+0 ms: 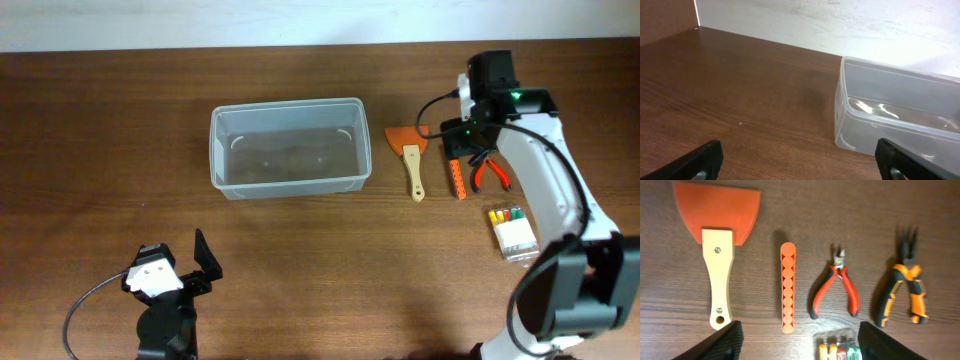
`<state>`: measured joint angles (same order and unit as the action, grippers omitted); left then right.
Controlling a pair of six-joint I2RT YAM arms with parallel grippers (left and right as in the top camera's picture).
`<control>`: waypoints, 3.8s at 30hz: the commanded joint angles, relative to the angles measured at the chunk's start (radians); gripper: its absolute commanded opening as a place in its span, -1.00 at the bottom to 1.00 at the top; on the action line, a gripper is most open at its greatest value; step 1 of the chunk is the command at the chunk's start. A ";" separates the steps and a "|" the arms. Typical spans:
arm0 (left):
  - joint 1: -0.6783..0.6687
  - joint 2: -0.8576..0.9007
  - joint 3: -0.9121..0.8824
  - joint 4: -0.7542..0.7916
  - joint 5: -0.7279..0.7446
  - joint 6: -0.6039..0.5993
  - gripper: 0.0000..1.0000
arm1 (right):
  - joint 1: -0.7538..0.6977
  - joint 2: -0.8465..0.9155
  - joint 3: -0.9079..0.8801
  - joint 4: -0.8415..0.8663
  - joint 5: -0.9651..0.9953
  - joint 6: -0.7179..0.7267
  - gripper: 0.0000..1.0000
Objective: Pack container
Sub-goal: 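Reach the right gripper to the orange strip and grasp it, then carry the orange strip over the container and release it inside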
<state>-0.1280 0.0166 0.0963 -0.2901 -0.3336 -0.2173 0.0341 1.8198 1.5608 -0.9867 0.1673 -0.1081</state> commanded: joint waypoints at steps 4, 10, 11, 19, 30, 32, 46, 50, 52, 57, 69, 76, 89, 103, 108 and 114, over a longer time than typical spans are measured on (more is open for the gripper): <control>-0.003 -0.005 -0.003 -0.002 -0.003 0.009 0.99 | 0.002 0.115 -0.007 0.016 -0.010 0.003 0.20; -0.003 -0.005 -0.003 -0.002 -0.003 0.009 0.98 | -0.018 0.183 -0.007 0.025 -0.062 0.003 0.13; -0.003 -0.005 -0.003 -0.002 -0.004 0.009 0.98 | -0.023 0.191 -0.007 0.026 -0.062 0.003 0.13; -0.003 -0.005 -0.003 -0.002 -0.003 0.009 0.98 | -0.093 0.222 -0.007 0.045 -0.101 0.011 0.14; -0.003 -0.005 -0.003 -0.002 -0.003 0.009 0.99 | -0.111 0.257 -0.007 0.048 -0.180 -0.019 0.14; -0.003 -0.005 -0.003 -0.002 -0.004 0.009 0.99 | -0.111 0.264 -0.007 0.048 -0.183 -0.019 0.14; -0.003 -0.005 -0.003 -0.002 -0.003 0.009 0.98 | -0.110 0.327 -0.014 0.052 -0.209 -0.053 0.07; -0.003 -0.005 -0.003 -0.002 -0.003 0.009 0.99 | -0.110 0.330 -0.014 0.061 -0.209 -0.053 -0.06; -0.003 -0.005 -0.003 -0.002 -0.004 0.009 0.98 | -0.110 0.330 -0.014 0.060 -0.209 -0.053 -0.29; -0.003 -0.005 -0.003 -0.002 -0.003 0.009 0.99 | -0.110 0.330 -0.014 0.059 -0.210 -0.053 -0.81; -0.003 -0.005 -0.003 -0.002 -0.003 0.009 0.99 | -0.095 0.281 0.200 -0.062 -0.233 -0.049 -0.92; -0.003 -0.005 -0.003 -0.002 -0.004 0.009 0.99 | 0.032 0.266 0.623 -0.288 -0.239 -0.048 -0.92; -0.003 -0.005 -0.003 -0.002 -0.003 0.009 0.99 | 0.437 0.275 0.727 -0.341 -0.234 0.223 -0.92; -0.003 -0.005 -0.003 -0.002 -0.003 0.009 0.99 | 0.542 0.446 0.543 -0.163 -0.209 0.275 -0.92; -0.003 -0.005 -0.003 -0.002 -0.003 0.009 0.98 | 0.541 0.463 0.536 -0.156 -0.209 0.274 -0.30; -0.003 -0.005 -0.003 -0.002 -0.003 0.009 0.99 | 0.541 0.462 0.537 -0.153 -0.209 0.262 0.28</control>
<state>-0.1280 0.0166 0.0963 -0.2901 -0.3336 -0.2173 0.5732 2.2883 2.0930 -1.1427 -0.0505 0.1574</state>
